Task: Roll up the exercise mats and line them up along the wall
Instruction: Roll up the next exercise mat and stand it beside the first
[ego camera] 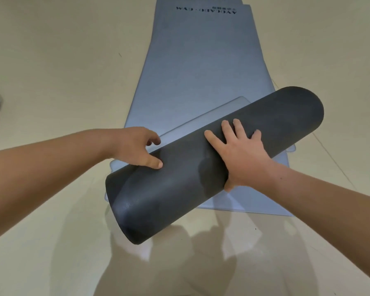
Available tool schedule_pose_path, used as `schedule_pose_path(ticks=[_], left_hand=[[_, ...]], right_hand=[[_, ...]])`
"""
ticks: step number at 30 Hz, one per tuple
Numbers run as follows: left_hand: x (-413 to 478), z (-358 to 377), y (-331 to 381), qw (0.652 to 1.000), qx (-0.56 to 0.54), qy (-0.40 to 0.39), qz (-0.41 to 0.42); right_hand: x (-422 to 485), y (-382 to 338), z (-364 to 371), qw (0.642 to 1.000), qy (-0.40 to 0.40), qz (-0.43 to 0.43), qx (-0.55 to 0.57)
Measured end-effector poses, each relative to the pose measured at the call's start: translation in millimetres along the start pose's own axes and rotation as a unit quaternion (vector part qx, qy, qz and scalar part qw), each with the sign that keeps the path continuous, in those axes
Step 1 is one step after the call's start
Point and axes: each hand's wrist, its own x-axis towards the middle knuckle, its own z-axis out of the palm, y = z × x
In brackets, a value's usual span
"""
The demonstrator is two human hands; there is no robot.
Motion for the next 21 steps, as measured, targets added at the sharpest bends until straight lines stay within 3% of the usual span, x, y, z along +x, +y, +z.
schedule_pose_path(ticks=[4,7,9,11,13,14,17,18,19,21], left_hand=[[-17.4,14.4,22.8,0.997,0.08,-0.023,0.001],[-6.6,34.1,8.1,0.995,0.099,0.016,-0.01],[4.9,26.9,-12.5,0.998,0.05,0.034,-0.006],[13.8,7.7,-35.7,0.999,-0.05,0.014,-0.017],[24.0,-5.4,-56.6,0.989,-0.145,0.003,-0.034],[29.8,-7.3,-63.2,0.985,-0.169,0.003,-0.038],[42.9,-3.2,-67.0,0.984,-0.177,0.0,-0.036],[44.1,-2.3,-65.3,0.983,-0.181,0.0,-0.035],[43.6,-1.5,-63.4,0.981,-0.192,-0.001,-0.035],[37.4,4.2,-57.5,0.972,-0.231,-0.006,-0.04]], right_hand=[[32.1,10.3,-23.2,0.999,-0.014,-0.032,0.021],[52.8,12.7,-41.0,0.998,-0.007,-0.042,0.053],[58.9,11.2,-44.9,0.994,0.03,-0.021,0.102],[58.3,10.5,-34.2,0.977,0.124,0.042,0.167],[52.9,4.6,-6.7,0.921,0.217,0.122,0.299],[48.2,-0.5,7.6,0.872,0.216,0.164,0.408],[34.7,-21.7,35.3,0.638,0.023,0.255,0.726],[33.0,-26.7,39.7,0.589,-0.021,0.248,0.769],[34.3,-27.3,42.2,0.563,-0.035,0.233,0.792],[40.8,-16.7,39.4,0.56,-0.032,0.207,0.802]])
